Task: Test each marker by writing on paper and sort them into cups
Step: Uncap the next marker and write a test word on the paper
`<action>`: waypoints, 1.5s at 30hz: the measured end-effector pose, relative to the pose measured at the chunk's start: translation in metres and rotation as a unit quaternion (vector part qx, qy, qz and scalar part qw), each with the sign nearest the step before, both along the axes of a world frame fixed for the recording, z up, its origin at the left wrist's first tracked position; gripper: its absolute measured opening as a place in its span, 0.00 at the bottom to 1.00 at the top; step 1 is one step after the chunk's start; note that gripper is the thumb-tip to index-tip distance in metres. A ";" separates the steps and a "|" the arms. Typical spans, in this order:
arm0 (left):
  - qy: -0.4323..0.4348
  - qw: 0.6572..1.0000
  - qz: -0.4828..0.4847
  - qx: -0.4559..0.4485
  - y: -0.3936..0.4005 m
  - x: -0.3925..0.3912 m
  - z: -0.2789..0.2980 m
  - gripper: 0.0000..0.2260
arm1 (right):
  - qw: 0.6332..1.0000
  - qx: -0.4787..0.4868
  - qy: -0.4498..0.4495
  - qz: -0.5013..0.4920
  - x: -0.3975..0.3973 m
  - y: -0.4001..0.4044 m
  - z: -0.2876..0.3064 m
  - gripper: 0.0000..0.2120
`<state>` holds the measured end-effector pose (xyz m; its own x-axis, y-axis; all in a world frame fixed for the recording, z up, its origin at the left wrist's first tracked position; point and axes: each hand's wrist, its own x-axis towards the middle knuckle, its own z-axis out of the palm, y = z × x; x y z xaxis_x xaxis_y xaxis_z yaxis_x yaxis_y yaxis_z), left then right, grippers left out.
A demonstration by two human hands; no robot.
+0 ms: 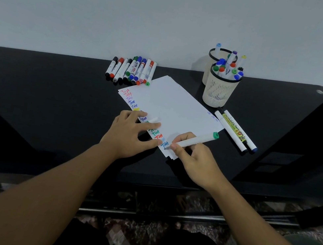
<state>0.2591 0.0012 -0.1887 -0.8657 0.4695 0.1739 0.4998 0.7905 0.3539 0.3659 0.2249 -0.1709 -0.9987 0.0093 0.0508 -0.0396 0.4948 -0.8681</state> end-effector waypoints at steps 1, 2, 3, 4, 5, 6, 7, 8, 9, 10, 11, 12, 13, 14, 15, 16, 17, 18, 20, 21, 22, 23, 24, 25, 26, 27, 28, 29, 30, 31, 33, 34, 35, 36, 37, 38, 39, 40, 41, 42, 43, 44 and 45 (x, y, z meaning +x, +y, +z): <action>0.001 1.000 0.000 0.002 0.000 0.000 0.000 0.31 | 1.000 0.001 0.002 0.000 0.000 0.000 0.000 0.04; 0.002 1.000 0.000 0.003 0.000 0.000 0.000 0.31 | 1.000 0.005 0.003 0.002 0.000 0.000 0.001 0.04; 0.001 1.000 0.000 0.003 0.000 0.000 0.000 0.31 | 1.000 0.010 0.003 0.004 0.000 0.000 0.001 0.04; 0.001 1.000 0.000 0.001 0.000 0.000 -0.001 0.31 | 1.000 0.014 0.001 0.006 0.000 0.000 0.001 0.04; 0.001 1.000 0.000 0.000 0.000 0.000 -0.001 0.31 | 1.000 0.016 0.000 0.008 0.000 0.000 0.001 0.04; 0.002 1.000 0.000 0.000 0.000 0.000 -0.001 0.31 | 1.000 0.018 0.000 0.010 0.001 -0.001 0.000 0.04; 0.004 1.000 0.000 0.000 0.000 0.000 -0.001 0.31 | 1.000 0.019 0.002 0.009 0.001 -0.001 0.000 0.04; 0.003 1.000 0.000 0.000 0.000 0.000 -0.001 0.32 | 1.000 0.020 0.007 0.004 0.001 0.000 0.000 0.04; 0.002 1.000 0.001 0.000 0.000 0.000 0.000 0.31 | 1.000 0.016 0.014 -0.006 0.001 0.000 0.000 0.03; -0.001 1.000 0.002 -0.001 0.000 0.000 0.000 0.31 | 1.000 0.009 0.019 -0.017 0.001 0.000 0.000 0.02; -0.002 1.000 0.003 0.000 0.000 0.000 0.000 0.31 | 0.999 0.003 0.020 -0.025 0.002 0.000 0.000 0.01; -0.001 1.000 0.003 0.000 0.000 0.000 0.000 0.31 | 0.999 -0.001 0.019 -0.026 0.002 0.001 0.001 0.01; -0.001 1.000 0.002 0.001 0.000 -0.001 -0.001 0.31 | 1.000 -0.001 0.016 -0.023 0.001 0.001 0.001 0.02; 0.000 1.000 0.002 0.001 -0.001 -0.001 -0.001 0.31 | 1.000 0.000 0.013 -0.018 0.002 0.000 0.001 0.02; 0.001 1.000 0.001 0.000 0.000 -0.001 -0.001 0.31 | 1.000 0.003 0.011 -0.013 0.002 0.000 0.001 0.02; 0.001 1.000 0.001 0.000 -0.001 -0.001 -0.002 0.31 | 1.000 0.006 0.009 -0.008 0.002 0.000 0.002 0.02; 0.001 1.000 0.001 -0.001 -0.001 -0.001 -0.002 0.31 | 1.000 0.009 0.007 -0.005 0.002 0.000 0.002 0.03; 0.000 1.000 0.001 -0.001 -0.001 -0.001 -0.001 0.31 | 1.000 0.010 0.006 -0.004 0.003 0.000 0.003 0.03; -0.003 1.000 0.002 -0.003 -0.001 -0.001 -0.001 0.30 | 1.000 0.002 0.005 -0.009 0.005 0.000 0.005 0.03; -0.004 1.000 0.003 -0.003 -0.001 -0.001 0.000 0.30 | 1.000 -0.008 0.006 -0.014 0.005 0.001 0.005 0.03; -0.004 1.000 0.003 -0.003 -0.001 -0.001 0.000 0.30 | 1.000 -0.017 0.007 -0.022 0.005 0.001 0.006 0.03; -0.004 1.000 0.002 -0.003 0.000 -0.001 0.000 0.30 | 0.999 -0.021 0.006 -0.027 0.005 0.001 0.006 0.02; -0.005 1.000 0.001 -0.003 0.000 0.000 0.001 0.30 | 0.999 -0.019 0.006 -0.026 0.005 0.001 0.006 0.02; -0.007 1.000 0.001 -0.003 0.000 0.000 0.001 0.30 | 1.000 -0.011 0.005 -0.023 0.004 0.001 0.006 0.03; -0.009 1.000 0.000 -0.005 0.000 0.000 0.002 0.30 | 1.000 -0.002 0.005 -0.020 0.004 0.001 0.006 0.03; -0.010 1.000 0.000 -0.008 0.000 0.000 0.002 0.31 | 1.000 0.002 0.005 -0.021 0.004 0.000 0.005 0.03; -0.011 1.000 0.000 -0.009 -0.001 0.000 0.002 0.31 | 1.000 0.003 0.007 -0.024 0.004 0.000 0.005 0.02; -0.011 1.000 0.000 -0.009 -0.001 0.000 0.002 0.31 | 1.000 0.002 0.009 -0.026 0.003 0.000 0.005 0.02; -0.010 1.000 0.000 -0.006 -0.001 0.000 0.001 0.31 | 1.000 0.001 0.010 -0.027 0.003 0.000 0.004 0.02; -0.008 1.000 0.001 -0.003 -0.001 -0.001 0.001 0.31 | 1.000 0.002 0.010 -0.026 0.003 0.001 0.005 0.02; -0.002 1.000 0.001 0.001 -0.001 -0.001 -0.002 0.30 | 1.000 0.006 0.009 -0.021 0.004 0.001 0.006 0.03; 0.001 1.000 0.001 0.002 -0.001 -0.002 -0.003 0.30 | 1.000 0.008 0.010 -0.022 0.004 0.001 0.006 0.03; 0.003 1.000 0.002 0.003 -0.001 -0.002 -0.003 0.30 | 1.000 0.005 0.012 -0.027 0.004 0.001 0.006 0.03; 0.004 1.000 0.003 0.005 -0.001 -0.003 -0.004 0.30 | 0.999 0.000 0.013 -0.034 0.004 0.001 0.005 0.03; 0.005 1.000 0.004 0.007 -0.001 -0.003 -0.004 0.30 | 0.999 -0.003 0.013 -0.040 0.004 0.001 0.005 0.03; 0.005 1.000 0.004 0.008 -0.001 -0.003 -0.005 0.30 | 0.999 -0.002 0.013 -0.042 0.004 0.000 0.005 0.03; 0.005 1.000 0.004 0.007 -0.001 -0.002 -0.005 0.30 | 0.999 0.003 0.013 -0.041 0.004 0.000 0.006 0.03; 0.005 1.000 0.003 0.007 -0.001 -0.002 -0.004 0.30 | 0.999 0.007 0.012 -0.041 0.003 0.000 0.006 0.03; 0.004 1.000 0.002 0.007 0.000 -0.002 -0.004 0.30 | 0.999 0.009 0.012 -0.039 0.004 0.000 0.006 0.04; 0.004 1.000 0.002 0.007 0.000 -0.002 -0.004 0.30 | 0.999 0.010 0.011 -0.036 0.004 -0.001 0.007 0.04; 0.003 1.000 0.002 0.006 0.000 -0.002 -0.003 0.30 | 0.999 0.013 0.011 -0.032 0.004 -0.001 0.008 0.04; 0.004 1.000 0.002 0.005 0.000 -0.002 -0.003 0.30 | 0.999 0.016 0.012 -0.031 0.005 -0.001 0.008 0.04; 0.004 1.000 0.001 0.005 0.000 -0.002 -0.003 0.30 | 0.999 0.018 0.012 -0.034 0.005 0.000 0.008 0.04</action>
<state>0.2568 0.0011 -0.1918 -0.8654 0.4658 0.1849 0.5007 0.7882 0.3579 0.3708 0.2245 -0.1631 -0.9942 0.0747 0.0772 -0.0262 0.5284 -0.8486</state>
